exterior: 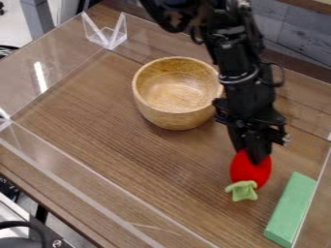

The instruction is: Move the red fruit to the right

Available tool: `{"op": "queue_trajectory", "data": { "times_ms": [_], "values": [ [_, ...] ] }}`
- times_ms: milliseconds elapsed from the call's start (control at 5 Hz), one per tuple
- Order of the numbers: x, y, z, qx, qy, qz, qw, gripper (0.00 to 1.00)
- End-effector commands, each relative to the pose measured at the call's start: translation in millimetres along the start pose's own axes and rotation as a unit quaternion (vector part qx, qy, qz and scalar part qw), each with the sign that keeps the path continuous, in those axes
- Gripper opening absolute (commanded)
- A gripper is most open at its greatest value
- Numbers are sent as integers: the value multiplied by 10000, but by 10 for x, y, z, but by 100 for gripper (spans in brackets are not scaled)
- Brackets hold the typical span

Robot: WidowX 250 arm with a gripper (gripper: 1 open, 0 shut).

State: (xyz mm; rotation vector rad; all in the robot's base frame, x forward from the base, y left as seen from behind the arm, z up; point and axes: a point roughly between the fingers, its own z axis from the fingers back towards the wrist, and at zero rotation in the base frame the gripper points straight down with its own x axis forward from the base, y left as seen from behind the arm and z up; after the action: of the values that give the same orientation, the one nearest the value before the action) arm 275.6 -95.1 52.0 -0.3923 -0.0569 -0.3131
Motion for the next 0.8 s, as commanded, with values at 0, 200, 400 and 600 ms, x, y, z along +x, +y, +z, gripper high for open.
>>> {"op": "queue_trajectory", "data": {
  "times_ms": [0, 200, 400, 600],
  "values": [
    [84, 65, 104, -25, -152, -24, 9999, 0],
    [26, 92, 13, -20, -280, 309, 9991, 0],
    [-25, 119, -70, -4, -389, 623, 9973, 100],
    [-37, 92, -108, -5, -340, 577, 9978, 100]
  ]
}}
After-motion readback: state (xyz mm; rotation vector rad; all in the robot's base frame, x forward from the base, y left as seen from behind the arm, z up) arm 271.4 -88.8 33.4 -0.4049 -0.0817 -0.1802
